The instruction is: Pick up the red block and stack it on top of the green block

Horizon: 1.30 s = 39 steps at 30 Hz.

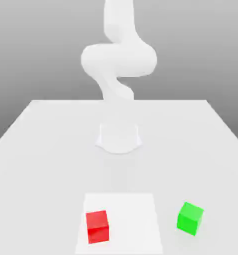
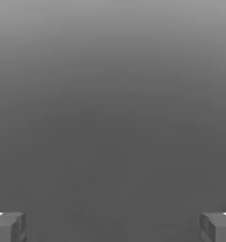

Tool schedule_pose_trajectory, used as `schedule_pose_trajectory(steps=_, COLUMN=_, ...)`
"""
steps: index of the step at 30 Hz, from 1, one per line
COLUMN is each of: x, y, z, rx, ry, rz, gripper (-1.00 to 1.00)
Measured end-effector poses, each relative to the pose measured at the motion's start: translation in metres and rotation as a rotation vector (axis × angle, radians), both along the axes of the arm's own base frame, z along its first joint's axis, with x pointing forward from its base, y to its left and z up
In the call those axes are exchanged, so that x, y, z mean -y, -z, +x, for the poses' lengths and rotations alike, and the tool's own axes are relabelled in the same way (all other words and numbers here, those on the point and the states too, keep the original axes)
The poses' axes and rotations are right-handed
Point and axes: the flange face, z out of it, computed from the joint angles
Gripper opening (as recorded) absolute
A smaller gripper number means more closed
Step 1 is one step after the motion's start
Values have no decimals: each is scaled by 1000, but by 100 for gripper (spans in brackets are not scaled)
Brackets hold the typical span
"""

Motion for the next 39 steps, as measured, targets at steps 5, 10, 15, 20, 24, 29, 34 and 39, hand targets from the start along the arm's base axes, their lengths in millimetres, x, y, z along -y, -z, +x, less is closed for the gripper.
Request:
schedule_pose_trajectory(steps=5, x=11, y=95, z=56, rx=-157, ry=-48, rz=-1, gripper=0)
schedule_pose_trajectory(steps=10, x=19, y=194, z=89, rx=-308, ry=-89, rz=-11, gripper=0)
schedule_pose_trajectory(steps=15, x=26, y=296, z=98, rx=-459, ry=-125, rz=-30, gripper=0)
schedule_pose_trajectory(steps=20, x=37, y=393, z=86, rx=-609, ry=-154, rz=-59, gripper=0)
schedule_pose_trajectory(steps=24, x=45, y=461, z=68, rx=-706, ry=-174, rz=-86, gripper=0)
schedule_pose_trajectory(steps=29, x=45, y=520, z=65, rx=-718, ry=-178, rz=-90, gripper=-100)
schedule_pose_trajectory(steps=34, x=45, y=520, z=65, rx=-719, ry=-177, rz=-90, gripper=-100)
schedule_pose_trajectory(steps=39, x=45, y=491, z=66, rx=-718, ry=-178, rz=-91, gripper=-100)
